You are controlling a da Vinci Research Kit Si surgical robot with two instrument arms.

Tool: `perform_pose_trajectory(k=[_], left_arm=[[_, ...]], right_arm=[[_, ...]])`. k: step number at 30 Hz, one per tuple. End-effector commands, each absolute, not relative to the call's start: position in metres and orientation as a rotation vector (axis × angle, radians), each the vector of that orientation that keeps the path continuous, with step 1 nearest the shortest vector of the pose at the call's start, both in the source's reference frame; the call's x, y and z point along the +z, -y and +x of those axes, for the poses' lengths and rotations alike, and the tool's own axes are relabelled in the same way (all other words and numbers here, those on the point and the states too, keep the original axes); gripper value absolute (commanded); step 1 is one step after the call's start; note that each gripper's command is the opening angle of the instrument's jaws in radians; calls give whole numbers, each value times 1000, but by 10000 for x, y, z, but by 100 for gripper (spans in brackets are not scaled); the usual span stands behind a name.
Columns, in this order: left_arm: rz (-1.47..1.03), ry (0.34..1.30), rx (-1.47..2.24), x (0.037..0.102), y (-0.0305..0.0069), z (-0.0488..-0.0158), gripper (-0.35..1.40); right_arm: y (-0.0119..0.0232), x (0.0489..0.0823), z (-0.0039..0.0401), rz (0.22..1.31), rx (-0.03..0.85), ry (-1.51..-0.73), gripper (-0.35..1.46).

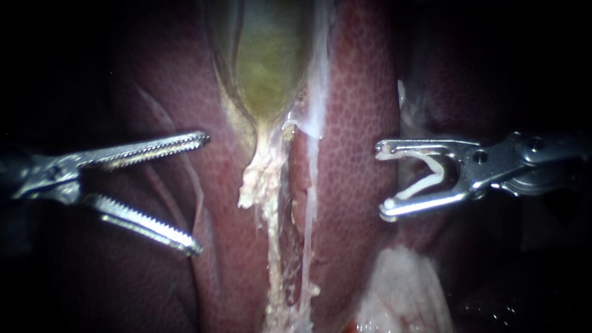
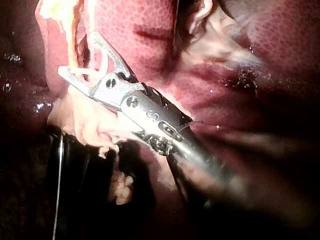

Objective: Grabbing gallbladder

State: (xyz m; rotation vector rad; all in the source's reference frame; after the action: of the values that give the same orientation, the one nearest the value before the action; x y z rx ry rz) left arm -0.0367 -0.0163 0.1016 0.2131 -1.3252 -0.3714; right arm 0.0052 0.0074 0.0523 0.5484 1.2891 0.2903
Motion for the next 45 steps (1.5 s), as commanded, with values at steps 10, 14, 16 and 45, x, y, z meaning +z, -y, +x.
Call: perform_pose_trajectory(k=[10,14,16,45], left_arm=[[201,1318,-379,1024,160,-367,89],[203,1313,-398,1035,159,-369,89],[215,1312,-418,1042,160,-373,88],[309,1216,-662,1121,175,-419,19]], right_arm=[[-73,523,52,548,290,-1289,60],[-73,523,52,548,290,-1289,60],[-73,523,52,548,290,-1289,60],[-73,522,52,549,290,-1289,60]])
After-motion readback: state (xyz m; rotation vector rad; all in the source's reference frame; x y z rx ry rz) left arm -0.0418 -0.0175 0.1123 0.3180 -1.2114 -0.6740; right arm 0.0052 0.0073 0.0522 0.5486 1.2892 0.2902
